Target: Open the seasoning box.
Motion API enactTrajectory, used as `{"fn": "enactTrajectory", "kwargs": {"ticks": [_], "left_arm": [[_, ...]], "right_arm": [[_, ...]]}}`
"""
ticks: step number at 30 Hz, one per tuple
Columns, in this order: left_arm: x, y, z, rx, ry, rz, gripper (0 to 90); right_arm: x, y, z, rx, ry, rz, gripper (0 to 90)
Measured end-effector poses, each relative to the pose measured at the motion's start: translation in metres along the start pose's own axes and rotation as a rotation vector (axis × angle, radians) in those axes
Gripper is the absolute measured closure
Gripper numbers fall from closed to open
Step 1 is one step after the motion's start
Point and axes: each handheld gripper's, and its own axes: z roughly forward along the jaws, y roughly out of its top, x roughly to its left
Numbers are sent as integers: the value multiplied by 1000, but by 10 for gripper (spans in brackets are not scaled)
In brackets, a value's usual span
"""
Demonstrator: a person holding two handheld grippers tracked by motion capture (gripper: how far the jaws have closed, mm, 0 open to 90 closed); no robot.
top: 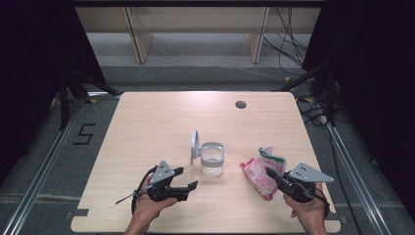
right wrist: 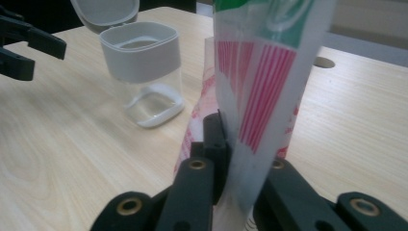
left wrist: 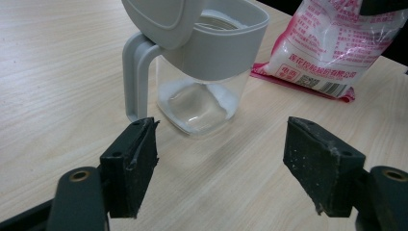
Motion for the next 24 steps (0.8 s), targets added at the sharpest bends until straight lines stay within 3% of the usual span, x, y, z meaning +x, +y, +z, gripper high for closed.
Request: {"fn": "enactTrajectory", "kwargs": {"ticks": [1, 2, 3, 6, 9, 10, 11, 13, 15, 17, 19, 20, 21, 22, 23, 24], "left_arm": [[-1, 0, 0, -4, -3, -4, 272], [0, 1, 0, 2, -10, 25, 272], [-1, 0, 0, 3, -8, 4, 272], [-3, 0, 1, 7, -8, 5, 272], [-5, 0, 3, 9, -25, 28, 271], [-9, 0, 5, 3, -27, 2, 271], [-15, 0, 8, 18, -41, 23, 272], [-22, -1, 13, 29, -63, 38, 272], [-28, -2, 18, 52, -66, 60, 271], [-35, -3, 24, 47, -76, 54, 272], [-40, -4, 29, 43, -73, 44, 275], [-45, -4, 34, 50, -81, 57, 276], [-48, -4, 37, 74, -66, 96, 276], [-55, -5, 43, 47, -74, 74, 278], [-59, -5, 47, 42, -72, 80, 278], [-66, -4, 56, 52, -70, 116, 281]], "right_arm": [[-1, 0, 0, -3, -4, 0, 899], [-1, 0, 0, -3, -4, 0, 899], [-1, 0, -1, -18, -16, 36, 900], [-5, 1, -2, -52, -11, 18, 900], [-5, 6, -1, -91, 37, 45, 900], [-5, 9, -1, -83, 26, 46, 900], [-4, 11, 0, -90, 40, 63, 900], [-5, 17, 2, -101, 31, 36, 900], [-6, 22, 4, -109, 36, 41, 900], [-9, 27, 7, -134, 41, 42, 900], [-9, 30, 5, -115, 36, 52, 900], [-14, 36, 8, -152, 34, 50, 900], [-14, 36, 8, -152, 34, 50, 900], [-15, 42, 8, -128, 73, 103, 900], [-15, 42, 8, -128, 73, 103, 900], [-15, 50, 9, -119, 77, 89, 900]]}}
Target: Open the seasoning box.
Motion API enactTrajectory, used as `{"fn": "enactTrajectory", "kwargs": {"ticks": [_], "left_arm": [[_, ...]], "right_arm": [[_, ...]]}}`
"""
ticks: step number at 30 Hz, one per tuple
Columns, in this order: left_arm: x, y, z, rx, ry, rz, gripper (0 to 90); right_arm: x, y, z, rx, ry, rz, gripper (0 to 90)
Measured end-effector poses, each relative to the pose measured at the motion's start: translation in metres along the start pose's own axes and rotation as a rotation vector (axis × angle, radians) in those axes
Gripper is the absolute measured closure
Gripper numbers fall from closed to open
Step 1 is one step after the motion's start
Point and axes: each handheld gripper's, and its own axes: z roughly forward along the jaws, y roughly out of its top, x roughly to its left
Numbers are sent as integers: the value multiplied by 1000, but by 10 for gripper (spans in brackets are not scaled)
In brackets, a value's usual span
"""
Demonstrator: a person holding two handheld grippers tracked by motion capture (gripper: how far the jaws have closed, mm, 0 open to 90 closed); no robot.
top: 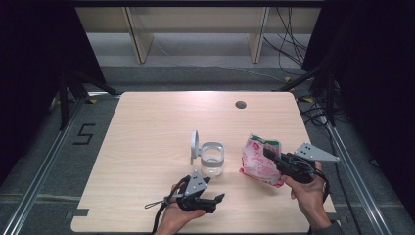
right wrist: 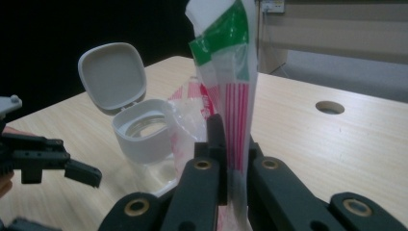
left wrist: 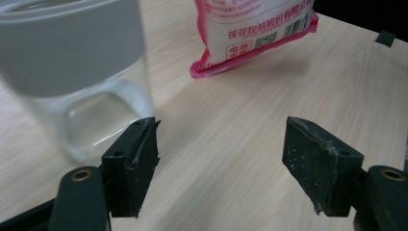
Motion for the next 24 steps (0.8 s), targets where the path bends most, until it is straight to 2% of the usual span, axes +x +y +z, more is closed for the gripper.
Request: {"fn": "enactTrajectory", "kwargs": {"ticks": [2, 3, 4, 5, 6, 7, 8, 9, 10, 11, 12, 13, 14, 15, 16, 17, 18, 20, 21, 22, 24], "left_arm": [[-3, 1, 6, 3, 7, -5, 282], [-5, 2, 9, 0, 4, -11, 283], [-7, 3, 13, 14, 10, -5, 283], [-9, 4, 17, 7, 2, -6, 283], [-12, 5, 21, 13, 0, 2, 283], [-15, 7, 26, 27, 0, 25, 283], [-18, 9, 30, 27, 7, 34, 283], [-21, 12, 35, 11, 21, 44, 284], [-23, 15, 39, 11, 33, 59, 284], [-24, 17, 42, 24, 39, 70, 286], [-27, 18, 49, 24, 50, 82, 286], [-28, 18, 54, 33, 44, 81, 287], [-28, 20, 56, 53, 44, 83, 287], [-31, 22, 62, 40, 61, 86, 286], [-31, 22, 62, 40, 61, 86, 286], [-31, 24, 64, 58, 64, 115, 289], [-32, 25, 67, 46, 78, 103, 298], [-33, 30, 73, 57, 93, 116, 311], [-33, 32, 76, 51, 95, 124, 316], [-35, 34, 78, 33, 97, 109, 318], [-37, 37, 81, 37, 107, 123, 330]], "right_arm": [[2, 2, 1, -2, -5, 4, 900], [2, 6, 3, 3, 15, -5, 900], [3, 11, 5, -1, 28, -36, 900], [5, 14, 4, 21, 22, -31, 900], [5, 14, 4, 21, 22, -31, 900], [6, 16, 4, 20, 33, -11, 900], [5, 19, 3, 1, 38, -23, 900], [8, 22, 1, -5, 53, 10, 900], [8, 22, 1, -5, 53, 10, 900], [8, 23, 1, -14, 50, -26, 900], [9, 24, 1, -13, 47, -36, 900], [10, 25, -1, -15, 41, -35, 900], [10, 29, -2, -23, 59, -31, 900], [13, 31, -3, -19, 60, 2, 900], [13, 31, -3, -19, 60, 2, 900], [12, 36, -4, -30, 63, -29, 900], [14, 37, -4, -26, 56, -22, 900], [16, 39, -5, -23, 62, -7, 900], [17, 42, -5, -22, 56, -22, 900], [17, 44, -5, -22, 65, -38, 900], [18, 48, -6, -34, 69, -43, 900]]}}
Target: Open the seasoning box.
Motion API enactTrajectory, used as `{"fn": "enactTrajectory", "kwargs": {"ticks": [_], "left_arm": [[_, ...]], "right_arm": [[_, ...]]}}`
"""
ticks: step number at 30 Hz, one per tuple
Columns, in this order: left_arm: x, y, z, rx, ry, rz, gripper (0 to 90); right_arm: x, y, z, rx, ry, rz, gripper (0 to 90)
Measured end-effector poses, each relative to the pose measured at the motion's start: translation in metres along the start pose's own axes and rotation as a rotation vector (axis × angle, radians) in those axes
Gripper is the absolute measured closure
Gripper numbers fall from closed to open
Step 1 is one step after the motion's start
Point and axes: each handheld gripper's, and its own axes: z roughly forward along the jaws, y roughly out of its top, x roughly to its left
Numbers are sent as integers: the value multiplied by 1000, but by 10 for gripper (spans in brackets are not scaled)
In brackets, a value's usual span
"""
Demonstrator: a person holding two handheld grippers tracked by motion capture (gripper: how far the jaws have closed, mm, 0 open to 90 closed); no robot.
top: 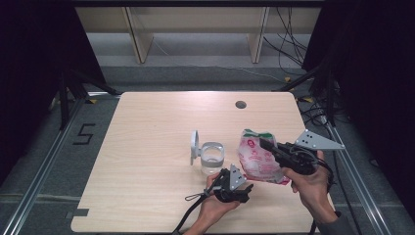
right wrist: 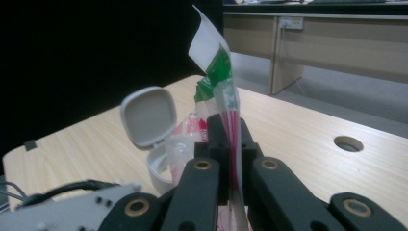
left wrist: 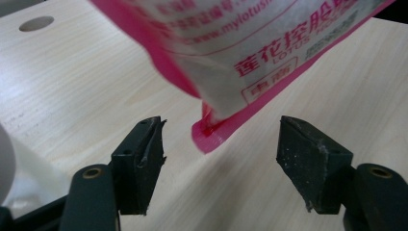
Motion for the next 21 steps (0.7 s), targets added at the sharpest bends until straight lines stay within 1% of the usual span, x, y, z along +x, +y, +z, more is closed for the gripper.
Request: {"fn": "enactTrajectory", "kwargs": {"ticks": [1, 2, 3, 4, 5, 6, 7, 8, 9, 10, 11, 12, 13, 14, 15, 16, 17, 18, 19, 20, 21], "left_arm": [[-1, 2, 2, 7, 12, 20, 355], [-1, 3, 3, 11, 12, 24, 355], [0, 4, 5, 12, 17, 25, 371], [0, 4, 7, -4, 28, 22, 384], [0, 5, 6, -17, 35, 28, 408], [0, 5, 6, -17, 35, 28, 461], [-1, 6, 4, -24, 35, 43, 510], [-1, 6, 4, -39, 46, 44, 559], [-1, 7, 2, -57, 59, 48, 596], [-2, 7, 2, -64, 55, 35, 633], [-2, 7, 1, -73, 57, 39, 664], [-2, 7, 1, -78, 61, 44, 688], [-4, 7, 1, -78, 68, 47, 694], [-4, 6, 1, -86, 66, 33, 700], [-4, 6, 1, -86, 66, 33, 705], [-4, 6, 1, -88, 57, 25, 706], [-4, 6, 1, -95, 56, 12, 708], [-4, 6, 1, -99, 53, 3, 708], [-3, 6, 1, -106, 44, -8, 709], [-4, 6, 0, -107, 42, -17, 709], [-4, 7, 0, -112, 36, -28, 709]], "right_arm": [[4, 6, -2, 6, 3, 9, 900], [4, 6, -2, 6, 3, 9, 900], [4, 9, -2, 3, 4, -8, 900], [7, 15, -2, -12, 17, 6, 900], [6, 17, -2, -17, 16, 1, 900], [6, 17, -2, -17, 16, 1, 900], [10, 22, -1, -15, 28, -10, 900], [12, 23, -1, -13, 30, -6, 900], [12, 24, 1, -9, 31, -16, 900], [12, 25, 2, -13, 18, -29, 900], [12, 26, 4, -15, 29, -32, 900], [14, 27, 5, -4, 29, -14, 900], [13, 28, 7, -6, 31, -26, 900], [13, 29, 8, -1, 29, -19, 900], [13, 29, 8, -1, 29, -19, 900], [11, 30, 11, 2, 28, -24, 900], [10, 32, 12, 0, 11, -53, 900], [10, 32, 12, 0, 11, -53, 900], [11, 32, 13, 5, 17, -41, 900], [11, 34, 14, 7, 4, -41, 900], [11, 35, 16, 0, 2, -54, 900]]}}
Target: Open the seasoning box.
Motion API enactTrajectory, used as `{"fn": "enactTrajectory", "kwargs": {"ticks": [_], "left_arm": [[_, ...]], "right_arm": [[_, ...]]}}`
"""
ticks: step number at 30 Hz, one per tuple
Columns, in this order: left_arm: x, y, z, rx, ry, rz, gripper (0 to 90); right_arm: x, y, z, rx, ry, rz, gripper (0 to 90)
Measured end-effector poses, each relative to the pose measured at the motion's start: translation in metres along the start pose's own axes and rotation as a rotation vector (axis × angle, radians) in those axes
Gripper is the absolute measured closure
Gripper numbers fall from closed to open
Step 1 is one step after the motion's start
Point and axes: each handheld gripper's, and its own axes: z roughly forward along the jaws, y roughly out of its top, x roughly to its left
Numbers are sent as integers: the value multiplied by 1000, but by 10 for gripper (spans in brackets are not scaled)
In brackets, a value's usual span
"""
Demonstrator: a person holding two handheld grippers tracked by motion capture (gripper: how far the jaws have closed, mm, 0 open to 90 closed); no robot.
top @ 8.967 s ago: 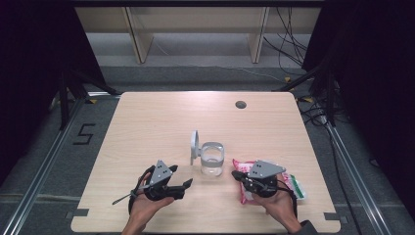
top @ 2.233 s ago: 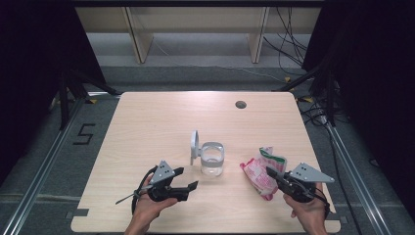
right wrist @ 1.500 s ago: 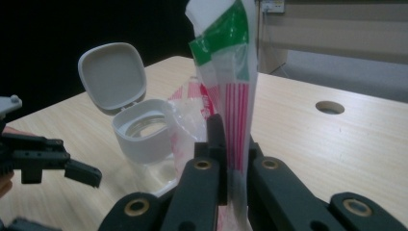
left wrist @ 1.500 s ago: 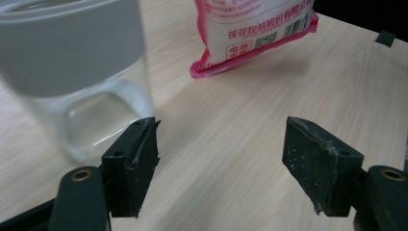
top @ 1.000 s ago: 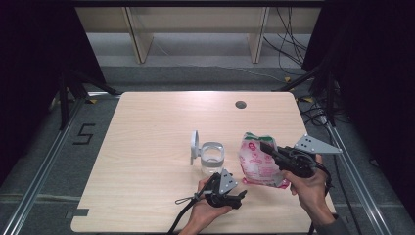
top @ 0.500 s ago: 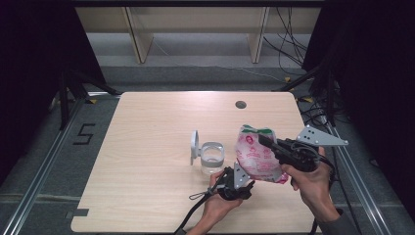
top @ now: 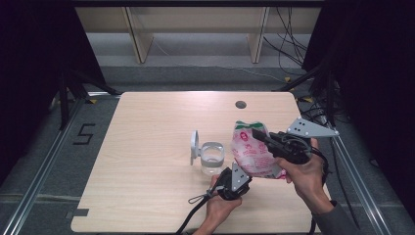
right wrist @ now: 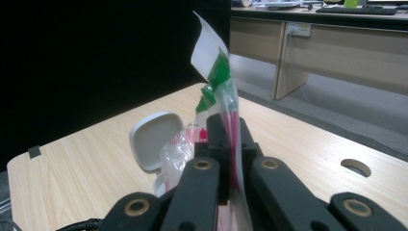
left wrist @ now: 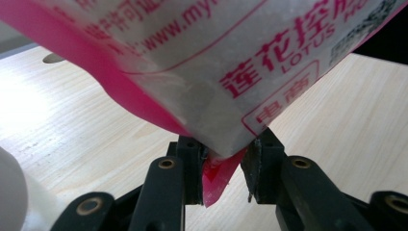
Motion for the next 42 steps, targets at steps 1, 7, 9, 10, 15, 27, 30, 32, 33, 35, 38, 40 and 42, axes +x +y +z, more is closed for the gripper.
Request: {"fn": "enactTrajectory", "kwargs": {"ticks": [1, 7, 9, 10, 15, 27, 30, 32, 33, 35, 38, 40, 42], "left_arm": [[1, 0, 0, -7, -15, -9, 708], [2, 1, 0, -30, 11, -17, 706], [3, 0, 4, -40, 19, -33, 706], [4, 0, 5, -38, 25, -47, 706], [8, 3, 11, -66, 55, -87, 705], [10, 2, 21, -135, 79, -156, 709], [10, 0, 22, -133, 86, -151, 710], [11, -1, 23, -138, 81, -161, 711], [11, -1, 23, -139, 72, -161, 711], [11, -2, 24, -146, 75, -164, 711], [12, -3, 24, -152, 74, -162, 714], [13, -3, 24, -154, 77, -159, 714], [13, -3, 25, -151, 81, -153, 717]], "right_arm": [[1, 2, 1, 18, 16, 16, 900], [-2, 8, 16, -1, 23, 30, 900], [-1, 8, 23, 10, 12, 23, 900], [-1, 8, 26, 13, 13, 28, 900], [-3, 13, 40, 23, 19, 38, 900], [6, 23, 62, 55, 5, 19, 900], [6, 21, 67, 50, 12, 17, 900], [7, 19, 69, 57, 14, 28, 900], [7, 19, 70, 55, 17, 22, 900], [9, 19, 73, 63, 11, 18, 900], [13, 19, 75, 78, 12, 26, 900], [15, 20, 76, 82, 12, 5, 900], [16, 20, 80, 84, 16, 8, 900]]}}
